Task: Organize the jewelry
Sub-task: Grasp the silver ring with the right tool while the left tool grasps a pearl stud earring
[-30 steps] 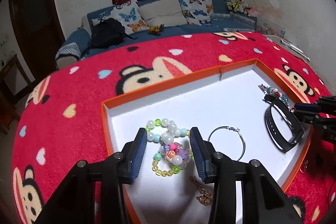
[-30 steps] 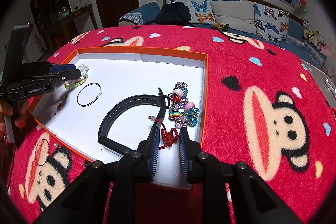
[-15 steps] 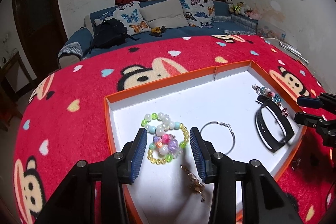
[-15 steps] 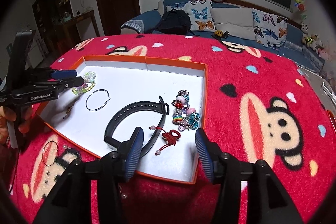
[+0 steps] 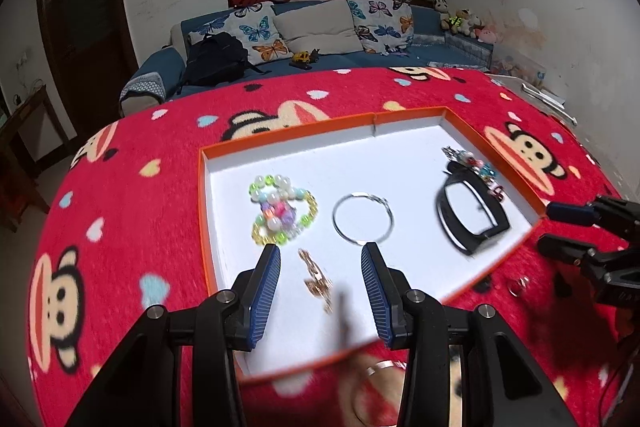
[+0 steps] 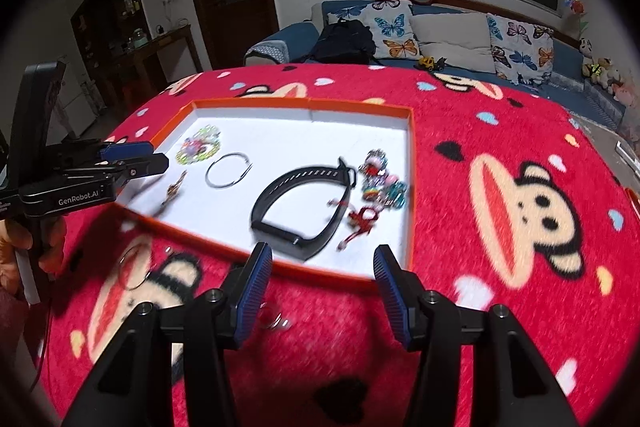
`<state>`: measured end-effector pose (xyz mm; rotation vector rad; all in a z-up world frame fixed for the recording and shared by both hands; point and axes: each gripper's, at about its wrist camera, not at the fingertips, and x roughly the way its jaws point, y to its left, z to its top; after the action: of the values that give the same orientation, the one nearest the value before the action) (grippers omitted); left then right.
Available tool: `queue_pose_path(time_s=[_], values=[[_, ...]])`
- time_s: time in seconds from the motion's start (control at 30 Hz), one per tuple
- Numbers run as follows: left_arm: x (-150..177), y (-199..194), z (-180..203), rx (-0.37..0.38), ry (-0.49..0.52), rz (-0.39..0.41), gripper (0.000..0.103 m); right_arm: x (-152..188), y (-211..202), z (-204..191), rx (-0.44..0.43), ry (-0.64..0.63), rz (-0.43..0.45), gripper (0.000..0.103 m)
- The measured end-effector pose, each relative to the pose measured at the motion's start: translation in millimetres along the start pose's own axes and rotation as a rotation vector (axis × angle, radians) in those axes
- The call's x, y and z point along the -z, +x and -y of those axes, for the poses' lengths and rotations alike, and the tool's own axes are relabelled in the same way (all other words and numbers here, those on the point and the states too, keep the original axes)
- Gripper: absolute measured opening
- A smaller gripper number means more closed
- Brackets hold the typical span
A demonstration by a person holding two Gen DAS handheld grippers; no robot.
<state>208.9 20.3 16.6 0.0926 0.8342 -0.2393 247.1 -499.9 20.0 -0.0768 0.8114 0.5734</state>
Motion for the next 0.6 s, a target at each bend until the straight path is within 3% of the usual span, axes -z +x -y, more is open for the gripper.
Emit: queue_pose_path(time_s=[0.33,0.6], values=[[37,-38,17,-0.013,-0.057,0.008,0.047,33,-9,-16,-0.013,-0.055,-0.025,0.058],[66,-43,15,-0.009,-0.117,-0.017,0.047,53,-6,-15,-0.033,-0.042,-0.072,0.058]])
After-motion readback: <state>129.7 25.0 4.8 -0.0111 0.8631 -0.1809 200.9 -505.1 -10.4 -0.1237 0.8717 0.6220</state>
